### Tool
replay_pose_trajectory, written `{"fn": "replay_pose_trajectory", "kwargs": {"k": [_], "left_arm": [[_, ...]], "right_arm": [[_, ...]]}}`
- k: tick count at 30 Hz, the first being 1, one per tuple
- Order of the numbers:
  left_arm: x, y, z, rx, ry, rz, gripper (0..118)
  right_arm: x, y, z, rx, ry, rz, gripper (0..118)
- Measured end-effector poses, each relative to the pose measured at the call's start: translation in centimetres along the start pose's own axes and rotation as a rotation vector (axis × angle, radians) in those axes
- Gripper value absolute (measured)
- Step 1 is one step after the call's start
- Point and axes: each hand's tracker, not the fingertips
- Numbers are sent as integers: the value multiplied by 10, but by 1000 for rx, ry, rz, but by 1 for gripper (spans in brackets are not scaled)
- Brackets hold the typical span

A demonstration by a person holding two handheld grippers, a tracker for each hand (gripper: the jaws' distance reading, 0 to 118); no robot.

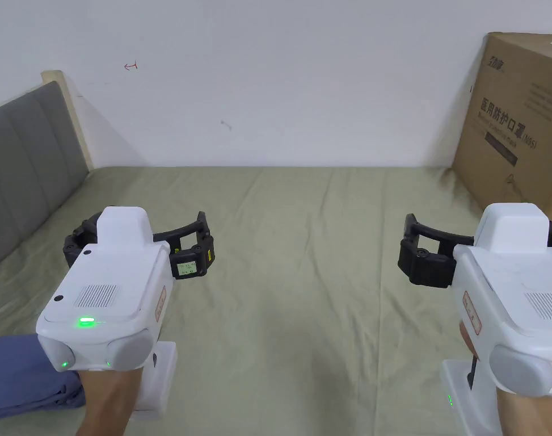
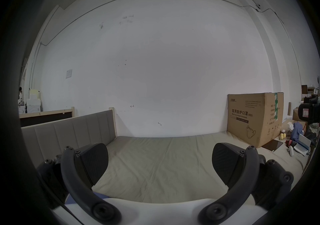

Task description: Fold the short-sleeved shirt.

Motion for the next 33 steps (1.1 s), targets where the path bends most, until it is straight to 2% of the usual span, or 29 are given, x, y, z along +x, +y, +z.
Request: {"fn": "replay_pose_trajectory", "kwargs": {"k": [13,17,23,27,30,33], "left_arm": [[-1,-2,-1,-8,4,2,118],[-2,-2,0,-5,9,3,118],[-4,-1,1,-4,1,23,118],[-4,-1,2,7,-5,23,118],[-3,-1,1,10,-8,16,118],[-3,-2,1,15,-11,21,118]], "right_arm": [[-2,2,-1,-25,12,7,118],[-3,3,-12,-72,7,-18,118],[-8,17,-17,-333,-168,-200,117],[1,24,-23,-479,-153,-343,117],[5,26,-22,-504,-139,-356,117],[4,24,-20,-487,-152,-332,117]]}}
